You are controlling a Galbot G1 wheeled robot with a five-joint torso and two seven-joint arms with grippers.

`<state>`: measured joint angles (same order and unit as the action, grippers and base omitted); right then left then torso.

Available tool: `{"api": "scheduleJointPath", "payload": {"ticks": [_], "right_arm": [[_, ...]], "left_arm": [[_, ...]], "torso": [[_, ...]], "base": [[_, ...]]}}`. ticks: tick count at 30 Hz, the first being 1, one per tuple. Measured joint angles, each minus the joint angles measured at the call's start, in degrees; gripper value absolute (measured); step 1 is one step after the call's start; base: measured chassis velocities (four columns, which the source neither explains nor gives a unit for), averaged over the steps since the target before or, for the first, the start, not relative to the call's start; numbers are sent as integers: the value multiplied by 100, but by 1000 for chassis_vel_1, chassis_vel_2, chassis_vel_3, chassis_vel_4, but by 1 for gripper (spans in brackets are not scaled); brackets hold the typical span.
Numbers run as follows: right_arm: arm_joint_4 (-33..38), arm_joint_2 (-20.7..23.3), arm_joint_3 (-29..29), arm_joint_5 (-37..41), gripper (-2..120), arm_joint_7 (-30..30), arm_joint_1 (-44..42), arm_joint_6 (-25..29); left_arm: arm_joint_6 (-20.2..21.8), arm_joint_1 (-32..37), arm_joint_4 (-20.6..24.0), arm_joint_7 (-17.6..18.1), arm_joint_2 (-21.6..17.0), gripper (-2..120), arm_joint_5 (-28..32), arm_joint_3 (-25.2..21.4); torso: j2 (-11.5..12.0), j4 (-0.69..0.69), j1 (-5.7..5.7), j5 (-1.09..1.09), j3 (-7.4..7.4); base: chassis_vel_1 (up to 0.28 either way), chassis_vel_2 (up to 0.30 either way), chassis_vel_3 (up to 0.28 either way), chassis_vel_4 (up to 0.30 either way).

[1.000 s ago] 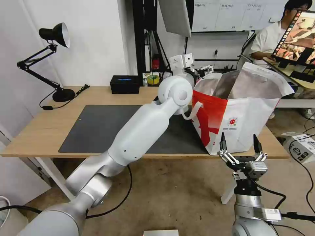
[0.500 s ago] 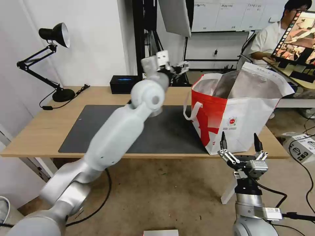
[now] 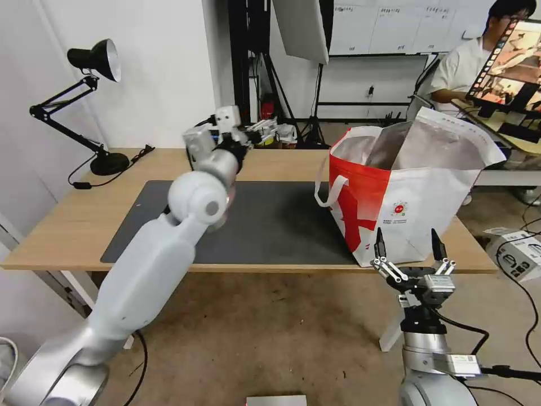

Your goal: Pick up the trash from the table and place it into the takeout bag.

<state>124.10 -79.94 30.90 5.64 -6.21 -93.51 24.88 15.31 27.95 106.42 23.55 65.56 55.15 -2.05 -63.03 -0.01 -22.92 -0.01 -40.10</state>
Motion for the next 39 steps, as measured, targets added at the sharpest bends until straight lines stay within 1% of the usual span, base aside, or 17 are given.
{"api": "scheduleJointPath", "payload": {"ticks": [1,2,4,9,12,13,15,17,19,20,22,23,25,27,29,35,39], "right_arm": [[-6,24,-13,-1,100,2,16,-2],[-6,24,-13,-1,100,2,16,-2],[-14,46,-18,-1,100,2,28,-4],[-52,57,-38,-1,100,4,51,-5],[-71,67,-60,3,100,5,92,-6],[-71,67,-60,3,100,5,92,-6],[-84,93,-60,11,100,5,110,-6],[-92,109,-56,18,100,4,111,-6],[-106,142,-50,36,100,3,118,-6],[-106,142,-50,36,100,3,118,-6],[-123,180,-45,69,100,3,146,-7],[-123,180,-45,69,100,3,146,-7],[-150,225,-44,111,100,2,192,-8],[-162,241,-42,125,100,2,208,-9],[-193,280,-39,155,100,2,248,-11],[-223,317,-31,189,100,1,271,-12],[-233,342,-27,216,100,0,273,-12]], "left_arm": [[-122,189,67,-95,-65,100,-112,-100],[-122,189,67,-95,-65,100,-112,-100],[-289,481,155,-221,-160,100,-261,-222],[-495,880,296,-363,-311,100,-420,-375],[-759,1227,367,-492,-420,100,-584,-490],[-759,1227,367,-492,-420,100,-584,-490],[-982,1459,384,-577,-435,100,-793,-565],[-1079,1581,398,-615,-431,100,-886,-597],[-1290,1864,430,-718,-399,100,-1082,-674],[-1290,1864,430,-718,-399,100,-1082,-674],[-1549,2243,434,-871,-316,100,-1392,-799],[-1549,2243,434,-871,-316,100,-1392,-799],[-1781,2605,426,-997,-220,100,-1681,-963],[-1836,2699,419,-1025,-198,100,-1742,-1012],[-1952,2923,407,-1084,-147,100,-1851,-1176],[-2116,3090,374,-1144,-96,100,-1994,-1374],[-2301,3225,351,-1264,-36,100,-2282,-1506]], "torso": [[0,1,0,1,0],[0,1,0,1,0],[0,1,0,0,0],[0,1,0,0,0],[0,2,0,0,0],[0,2,0,0,0],[0,1,0,1,0],[0,1,0,1,-1],[0,0,0,1,0],[0,0,0,1,0],[0,0,0,1,0],[0,0,0,1,0],[0,1,0,1,0],[0,1,0,1,0],[0,1,1,1,0],[0,1,0,1,0],[0,0,0,1,0]], "base": [[0,0,0,0],[0,0,0,0],[0,0,0,0],[0,0,0,0],[0,0,0,0],[0,0,0,0],[0,0,0,0],[0,0,0,0],[0,0,0,0],[0,0,0,0],[0,0,0,0],[0,0,0,0],[0,0,0,0],[0,0,0,0],[0,0,0,0],[0,0,0,0],[0,0,0,0]]}}
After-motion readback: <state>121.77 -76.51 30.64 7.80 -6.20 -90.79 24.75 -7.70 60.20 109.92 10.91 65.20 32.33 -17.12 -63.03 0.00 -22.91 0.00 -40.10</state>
